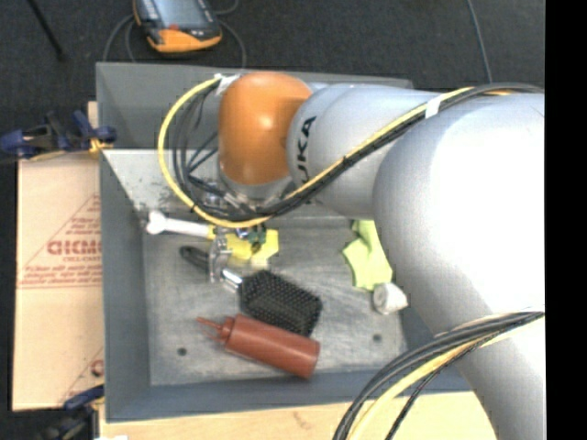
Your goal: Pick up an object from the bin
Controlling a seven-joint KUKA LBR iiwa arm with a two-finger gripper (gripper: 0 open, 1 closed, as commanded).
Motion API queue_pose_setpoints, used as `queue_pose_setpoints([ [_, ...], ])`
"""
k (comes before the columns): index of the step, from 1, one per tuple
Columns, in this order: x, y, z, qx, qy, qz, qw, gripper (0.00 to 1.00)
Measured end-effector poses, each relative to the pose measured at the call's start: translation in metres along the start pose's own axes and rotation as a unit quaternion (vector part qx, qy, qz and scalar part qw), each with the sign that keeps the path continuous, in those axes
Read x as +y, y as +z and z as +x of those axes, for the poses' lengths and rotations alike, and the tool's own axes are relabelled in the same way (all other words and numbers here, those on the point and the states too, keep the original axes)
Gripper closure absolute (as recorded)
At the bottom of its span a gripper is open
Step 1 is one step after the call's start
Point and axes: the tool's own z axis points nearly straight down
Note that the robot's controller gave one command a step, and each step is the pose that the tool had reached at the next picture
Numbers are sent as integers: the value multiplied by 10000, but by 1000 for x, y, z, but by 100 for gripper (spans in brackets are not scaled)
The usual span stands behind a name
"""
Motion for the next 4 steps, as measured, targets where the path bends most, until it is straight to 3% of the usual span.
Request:
queue_pose_setpoints([
  [1, 10, 1, -1, -17, -566, -11, 9984, 0],
  [2, 3, 15, 18, -39, 1611, -20, 9869, 100],
  [3, 3, 15, 18, -39, 1614, -21, 9869, 100],
  [4, -2, -44, 20, 21, 1643, -2, 9864, 100],
])
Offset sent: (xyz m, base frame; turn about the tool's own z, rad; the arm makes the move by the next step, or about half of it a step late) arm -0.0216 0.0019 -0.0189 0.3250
